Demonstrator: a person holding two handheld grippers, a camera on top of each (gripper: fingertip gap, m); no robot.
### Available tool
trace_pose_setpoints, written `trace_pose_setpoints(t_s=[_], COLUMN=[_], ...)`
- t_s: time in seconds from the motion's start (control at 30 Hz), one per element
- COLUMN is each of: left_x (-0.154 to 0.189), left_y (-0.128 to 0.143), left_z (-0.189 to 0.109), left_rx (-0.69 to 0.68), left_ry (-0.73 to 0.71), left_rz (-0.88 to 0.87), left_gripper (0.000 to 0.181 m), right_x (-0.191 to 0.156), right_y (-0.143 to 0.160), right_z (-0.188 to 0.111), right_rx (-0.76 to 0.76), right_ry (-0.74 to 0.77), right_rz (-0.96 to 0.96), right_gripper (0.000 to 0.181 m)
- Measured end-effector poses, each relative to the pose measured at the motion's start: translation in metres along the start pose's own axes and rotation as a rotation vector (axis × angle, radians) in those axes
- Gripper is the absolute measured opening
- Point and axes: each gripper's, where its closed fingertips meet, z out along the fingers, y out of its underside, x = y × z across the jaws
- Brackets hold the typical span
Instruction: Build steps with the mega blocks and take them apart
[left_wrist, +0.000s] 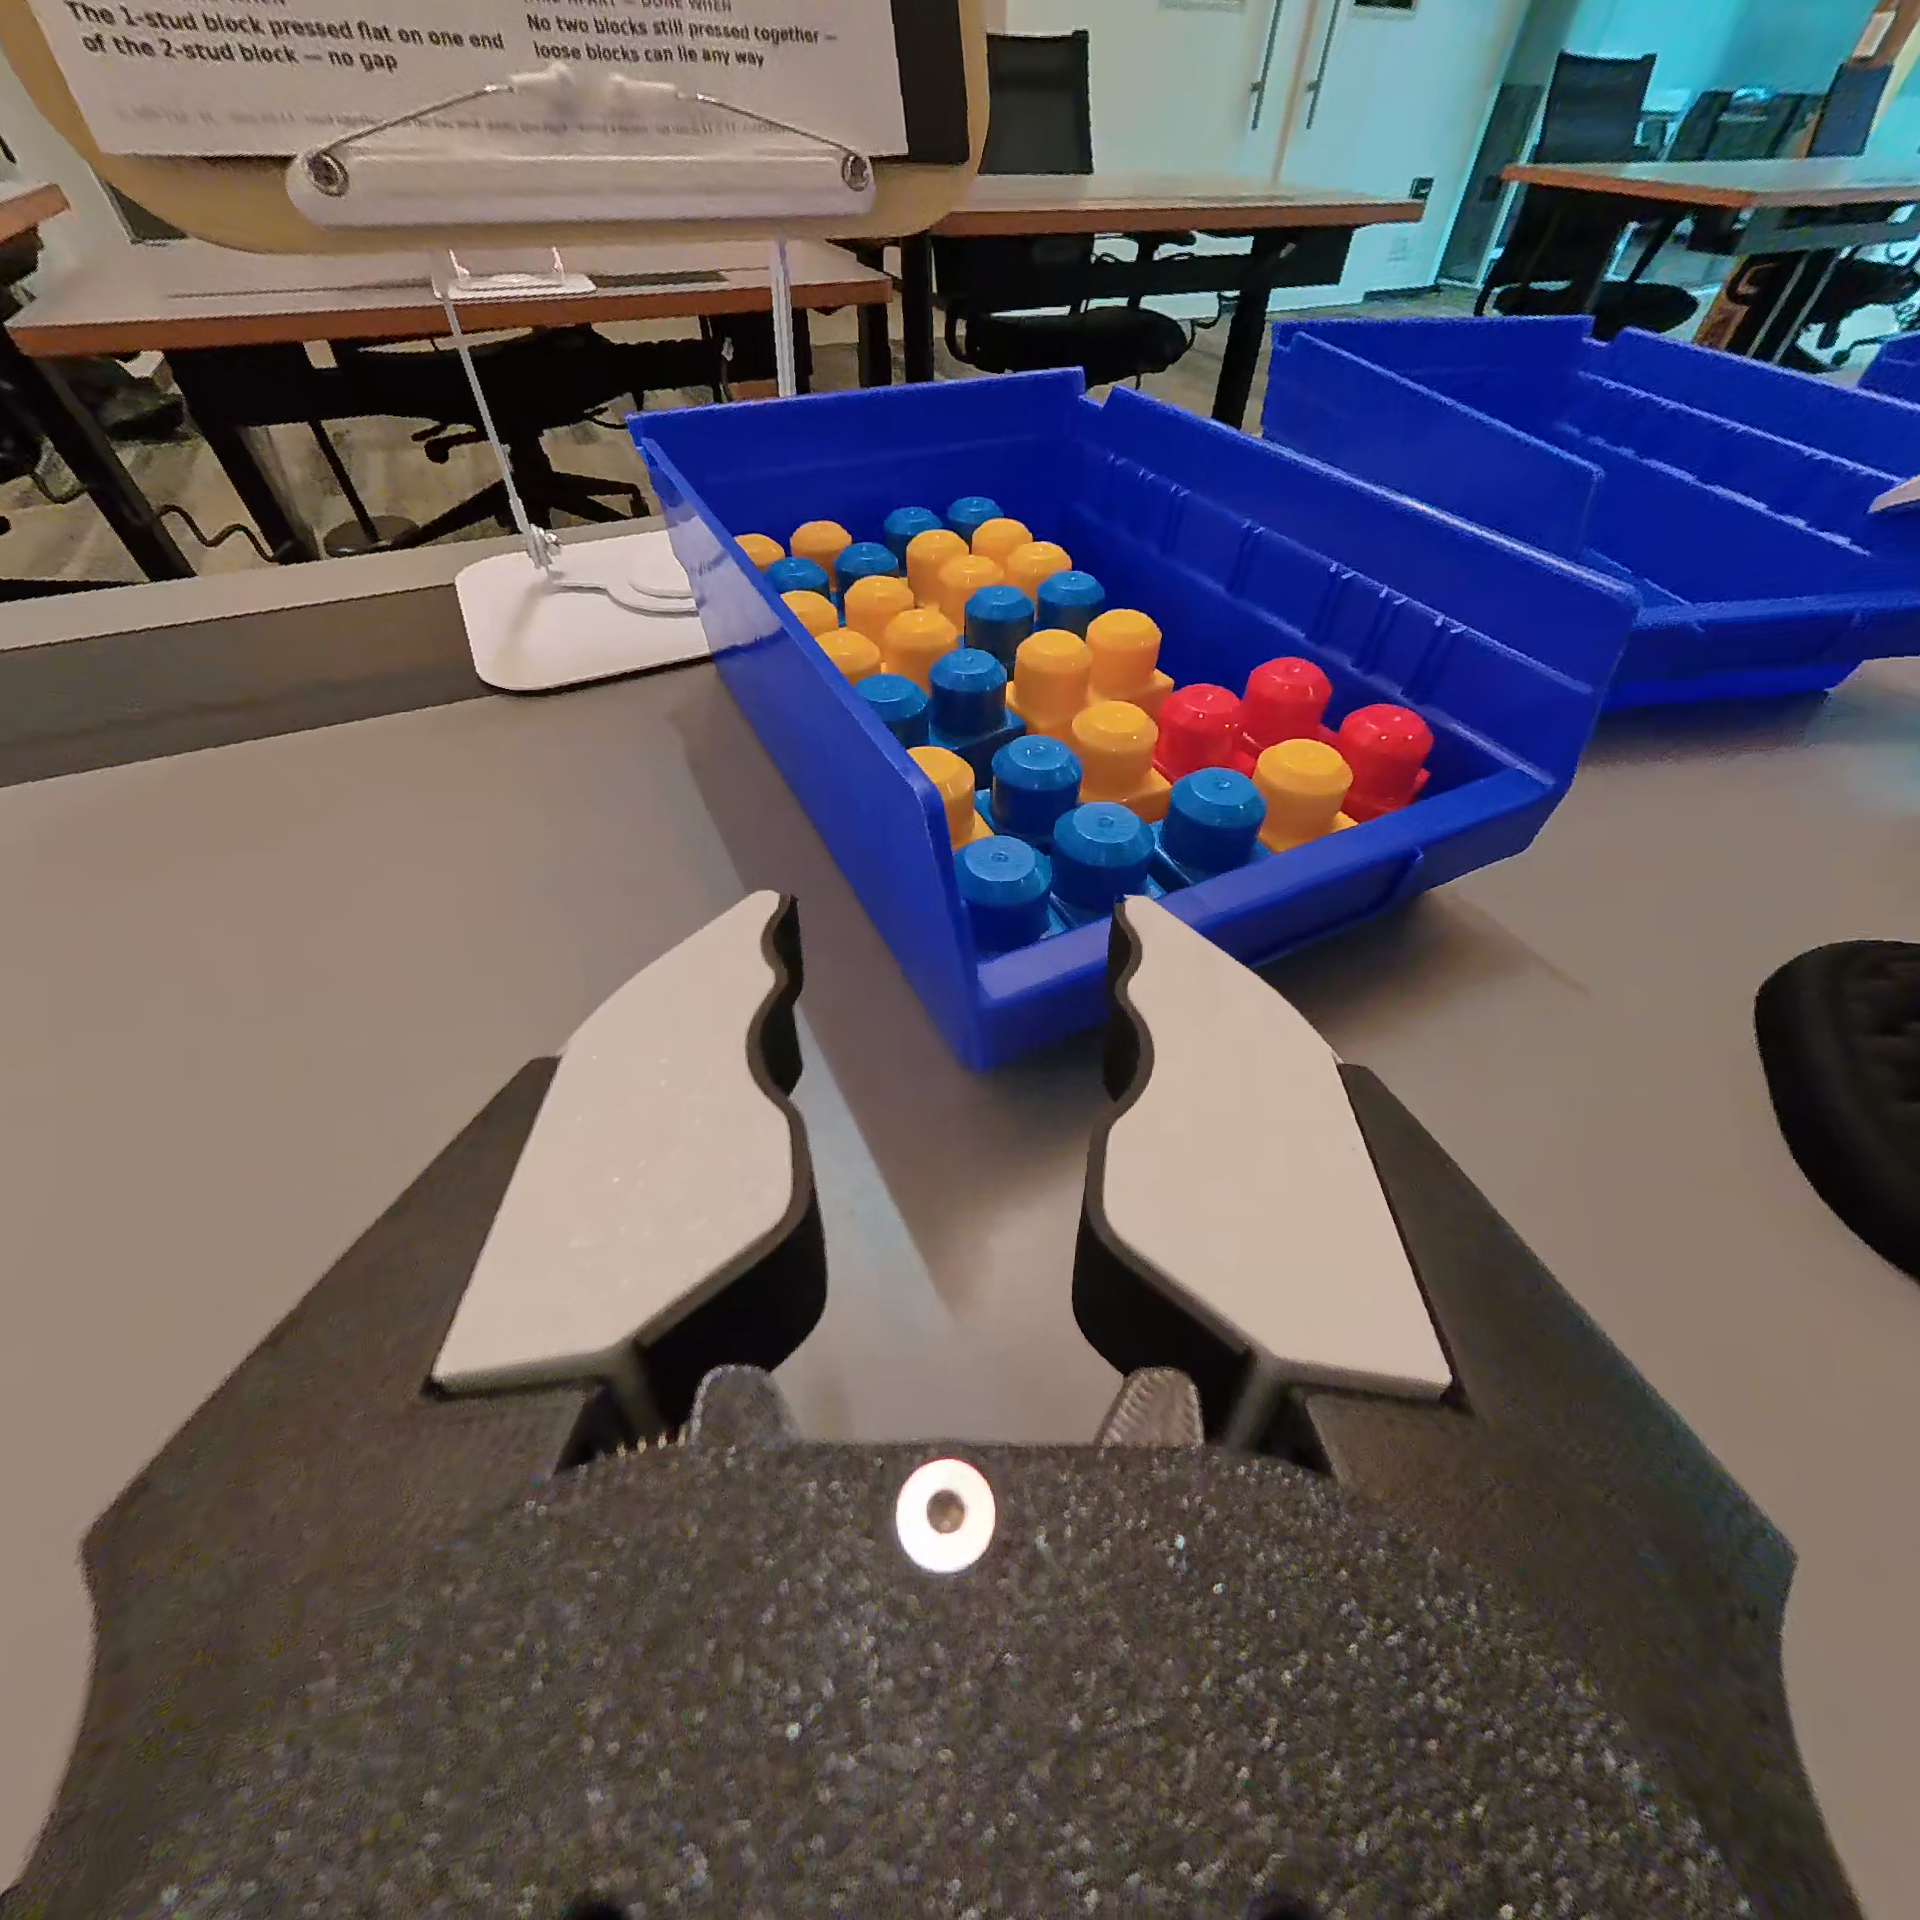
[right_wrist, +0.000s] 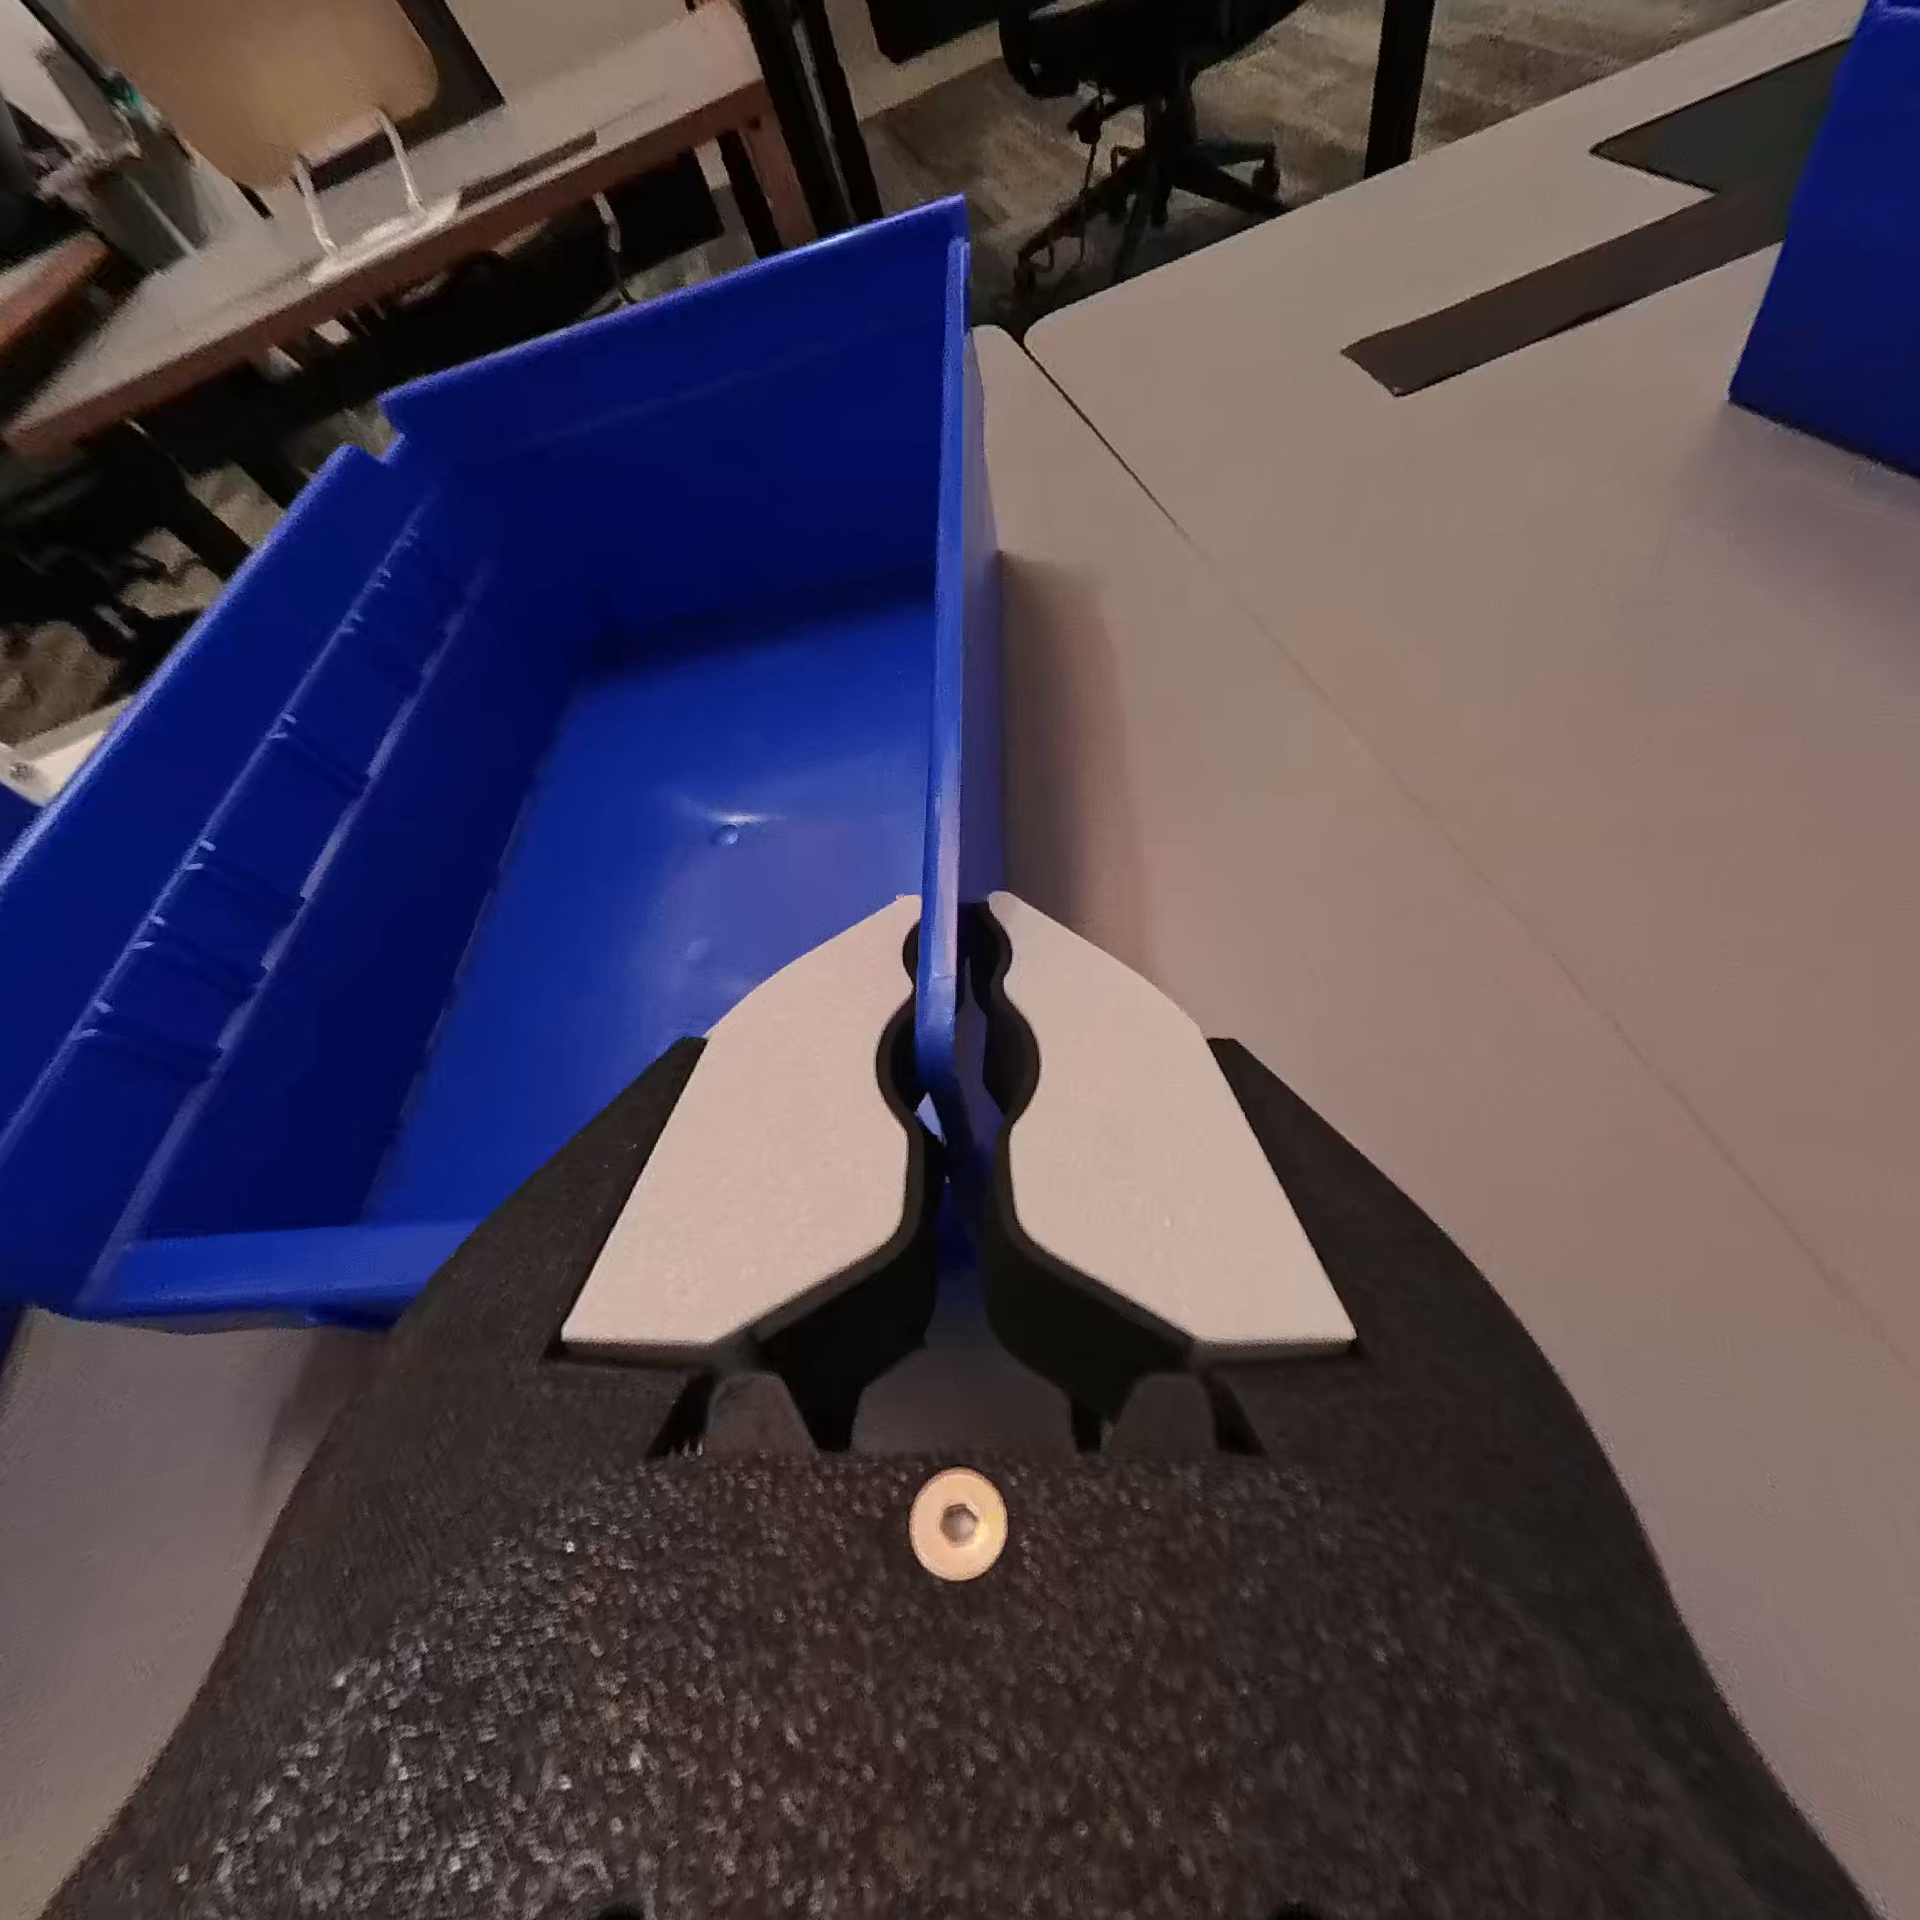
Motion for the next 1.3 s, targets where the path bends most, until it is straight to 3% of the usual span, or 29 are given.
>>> trace_pose_setpoints(t_s=[0.1,0.13,0.2,0.33,0.43,0.53,0.7,0.93,1.03,1.1,1.23,1.3], left_x=[-0.002,-0.003,-0.003,-0.002,-0.007,-0.009,-0.019,-0.049,-0.050,-0.050,-0.053,-0.053], left_y=[0.001,0.002,0.002,0.006,0.006,0.006,0.007,0.000,-0.007,-0.007,-0.004,-0.006], left_z=[0.005,0.007,0.014,0.034,0.047,0.055,0.060,0.043,0.030,0.024,0.019,0.019], left_rx=[-0.008,-0.013,-0.021,-0.051,-0.060,-0.075,-0.108,-0.066,-0.034,-0.020,-0.013,-0.006], left_ry=[-0.011,-0.013,-0.015,-0.013,-0.034,-0.043,-0.116,-0.170,-0.177,-0.181,-0.171,-0.165], left_rz=[0.004,0.004,0.000,-0.004,0.000,0.000,0.024,-0.061,-0.072,-0.085,-0.109,-0.103], left_gripper=[0.057,0.057,0.058,0.052,0.042,0.016,0.010,0.004,0.004,0.004,0.004,0.004], right_x=[-0.001,-0.001,-0.004,-0.036,-0.076,-0.120,-0.196,-0.269,-0.279,-0.284,-0.281,-0.295], right_y=[0.000,-0.003,-0.008,-0.008,0.004,0.021,0.065,0.119,0.132,0.133,0.120,0.130], right_z=[0.000,-0.004,-0.020,-0.067,-0.100,-0.121,-0.130,-0.136,-0.132,-0.137,-0.161,-0.175], right_rx=[-0.025,-0.009,0.049,0.171,0.208,0.206,0.111,-0.008,-0.028,-0.043,-0.017,-0.061], right_ry=[0.022,0.023,0.030,0.002,-0.070,-0.171,-0.379,-0.514,-0.428,-0.451,-0.598,-0.700], right_rz=[-0.055,-0.047,-0.048,-0.114,-0.169,-0.225,-0.298,-0.325,-0.322,-0.271,-0.227,-0.263], right_gripper=[0.008,0.025,0.041,0.049,0.048,0.048,0.050,0.061,0.033,0.022,0.037,0.046])
